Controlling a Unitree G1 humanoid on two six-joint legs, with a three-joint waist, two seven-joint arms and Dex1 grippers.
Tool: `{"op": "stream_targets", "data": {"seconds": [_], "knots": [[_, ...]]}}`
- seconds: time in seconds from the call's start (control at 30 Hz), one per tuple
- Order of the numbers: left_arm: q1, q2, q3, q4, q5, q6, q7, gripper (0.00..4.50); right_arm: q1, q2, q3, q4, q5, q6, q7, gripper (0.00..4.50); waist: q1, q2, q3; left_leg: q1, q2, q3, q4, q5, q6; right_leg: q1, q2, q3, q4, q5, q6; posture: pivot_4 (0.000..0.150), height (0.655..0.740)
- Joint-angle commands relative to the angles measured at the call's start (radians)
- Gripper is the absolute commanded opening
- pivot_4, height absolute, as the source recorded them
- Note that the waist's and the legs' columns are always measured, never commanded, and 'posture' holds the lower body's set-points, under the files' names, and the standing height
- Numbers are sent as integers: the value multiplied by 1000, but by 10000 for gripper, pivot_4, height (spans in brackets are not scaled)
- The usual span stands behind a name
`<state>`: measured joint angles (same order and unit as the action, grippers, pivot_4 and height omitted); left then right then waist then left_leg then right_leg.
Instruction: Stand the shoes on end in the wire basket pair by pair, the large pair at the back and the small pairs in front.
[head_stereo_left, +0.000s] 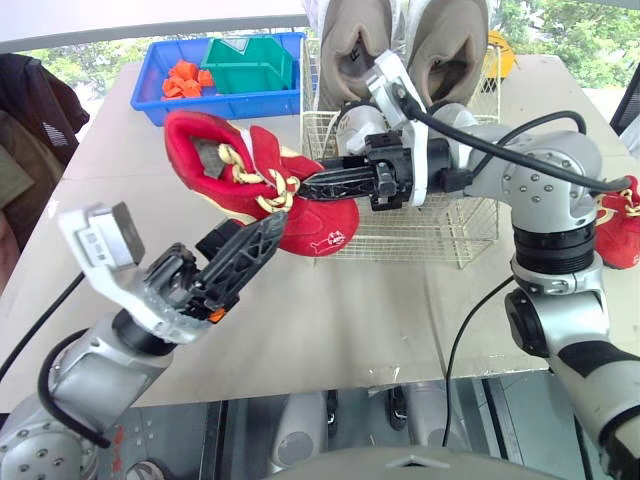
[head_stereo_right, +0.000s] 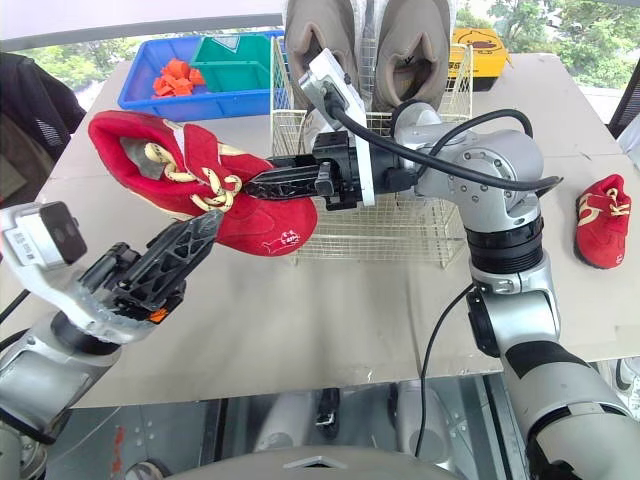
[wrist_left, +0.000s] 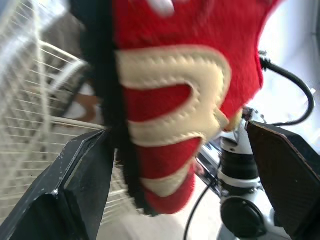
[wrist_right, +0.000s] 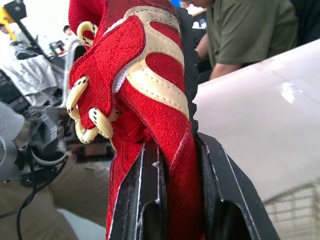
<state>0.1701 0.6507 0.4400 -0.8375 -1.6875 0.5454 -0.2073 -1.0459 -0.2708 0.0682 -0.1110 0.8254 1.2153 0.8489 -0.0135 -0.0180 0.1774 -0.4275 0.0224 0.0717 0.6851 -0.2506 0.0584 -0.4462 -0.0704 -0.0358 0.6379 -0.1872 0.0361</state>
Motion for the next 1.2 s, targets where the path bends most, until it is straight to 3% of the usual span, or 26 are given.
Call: {"op": "stream_targets", "data": {"seconds": [0.03, 0.17, 0.27, 0.43, 0.5, 0.77, 0.93, 1.2], "knots": [[-46, 25, 6, 26, -28, -26, -6, 36696, 11, 3, -35, -53, 33, -9, -30, 784, 1, 0, 0, 0, 0, 0, 0, 0, 0, 0, 1, 0, 0, 0, 1, 1500, 7400], [-80, 50, 26, 79, -33, -19, -34, 18962, 43, -16, -68, -67, 70, -3, -37, 775, 1, 0, 0, -1, 0, 0, 0, 0, 0, 0, 1, 0, -1, 2, 4, 1500, 7400], [-125, 82, 46, 126, -64, -5, -56, 7393, 82, -30, -104, -102, 87, -46, -45, 14231, 3, 0, 0, -1, 0, 0, 0, 0, 0, 0, 1, 0, -1, 2, 4, 1500, 7400], [-257, 173, 42, 238, -34, 48, -146, 6475, 239, -66, -175, -283, 74, -254, -22, 39585, 9, -1, 0, -2, 0, -1, 0, 0, 0, 0, 1, -1, -2, 2, 4, 1500, 7400], [-335, 216, 22, 285, 28, 70, -216, 6474, 325, -77, -229, -372, 91, -341, -13, 45000, 12, -1, 0, -2, 0, -1, 0, 0, 0, 0, 1, -2, -3, 2, 5, 1500, 7400], [-599, 299, -190, 426, 499, -4, -629, 6468, 737, -224, -323, -657, -45, -580, -31, 45000, 14, -1, 0, -2, -1, 2, -1, 0, 0, 0, 3, -1, -6, 2, 5, 1500, 7400], [-771, 225, -365, 598, 848, -202, -814, 6468, 978, -308, -424, -768, -59, -637, -54, 45000, 28, -1, 0, -2, -1, 5, -1, 0, -1, 2, 5, -1, -8, 2, 5, 1500, 7400], [-808, 90, -436, 686, 1027, -306, -895, 6468, 1172, -389, -530, -776, -58, -720, -23, 45000, 29, -1, -1, -2, 1, 1, -1, 0, 0, 3, 6, 1, -11, 2, 5, 1500, 7400]]}}
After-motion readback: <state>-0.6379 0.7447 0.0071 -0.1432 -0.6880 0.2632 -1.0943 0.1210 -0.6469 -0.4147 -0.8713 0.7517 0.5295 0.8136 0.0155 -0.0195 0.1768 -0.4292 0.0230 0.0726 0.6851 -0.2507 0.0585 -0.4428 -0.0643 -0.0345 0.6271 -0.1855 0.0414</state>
